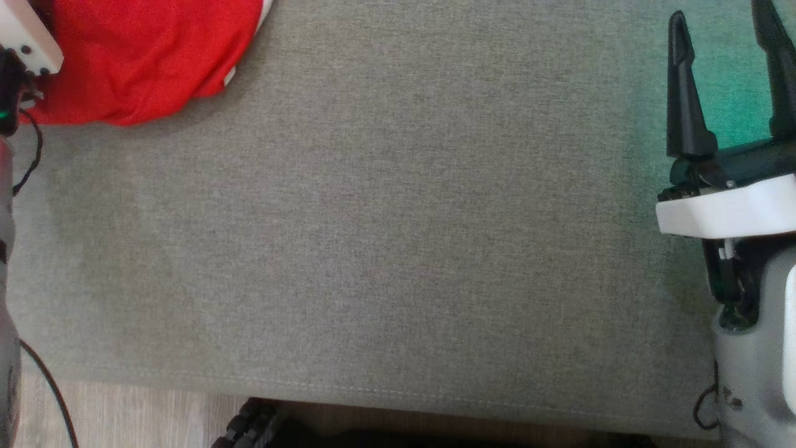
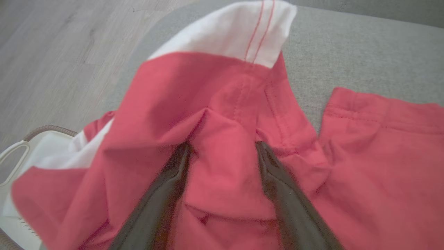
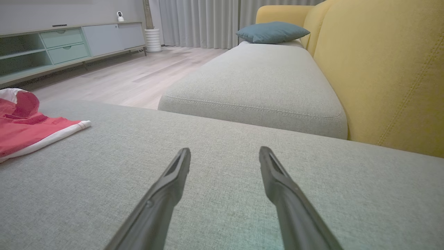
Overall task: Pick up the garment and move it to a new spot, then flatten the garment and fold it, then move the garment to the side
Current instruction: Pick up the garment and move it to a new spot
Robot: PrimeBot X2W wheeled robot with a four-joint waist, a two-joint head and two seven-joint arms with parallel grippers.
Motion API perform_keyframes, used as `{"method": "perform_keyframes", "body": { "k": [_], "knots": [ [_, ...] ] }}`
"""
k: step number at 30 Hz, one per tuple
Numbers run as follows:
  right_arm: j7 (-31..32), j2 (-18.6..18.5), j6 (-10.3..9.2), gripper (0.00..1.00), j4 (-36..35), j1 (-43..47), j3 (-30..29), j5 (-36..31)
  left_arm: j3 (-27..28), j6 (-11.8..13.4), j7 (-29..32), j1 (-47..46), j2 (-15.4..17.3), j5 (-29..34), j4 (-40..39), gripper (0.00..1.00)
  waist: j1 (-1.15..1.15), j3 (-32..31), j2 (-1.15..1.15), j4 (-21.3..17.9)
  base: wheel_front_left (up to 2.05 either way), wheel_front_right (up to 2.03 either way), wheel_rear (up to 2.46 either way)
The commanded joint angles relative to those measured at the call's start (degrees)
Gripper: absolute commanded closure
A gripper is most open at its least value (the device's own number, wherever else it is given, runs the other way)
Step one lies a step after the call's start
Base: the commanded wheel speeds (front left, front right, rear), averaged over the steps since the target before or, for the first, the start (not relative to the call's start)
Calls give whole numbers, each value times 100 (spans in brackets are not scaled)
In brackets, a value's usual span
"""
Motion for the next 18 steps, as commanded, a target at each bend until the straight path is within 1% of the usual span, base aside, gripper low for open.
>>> {"method": "perform_keyframes", "body": {
  "k": [1,6,13,15,18],
  "knots": [
    [12,46,37,0,-244,-56,141,-54,27,7,-2,-108,397,-13,-50,100,-1,8,0,-19,0,0,0],
    [-88,99,37,0,-89,-35,131,-49,-203,7,-577,-137,443,20,-31,100,-1,-176,0,-5,0,0,0],
    [-398,207,37,0,367,67,180,116,-425,7,-1723,-161,441,198,-54,100,-1,-937,0,-11,0,0,0],
    [-513,232,37,0,529,123,161,188,-470,9,-1907,-173,389,246,-122,100,-1,-1225,0,-20,0,0,0],
    [-680,259,37,0,769,271,142,312,-648,8,-2022,-97,204,321,-358,100,-1,-1657,0,-58,0,0,0]
  ]
}}
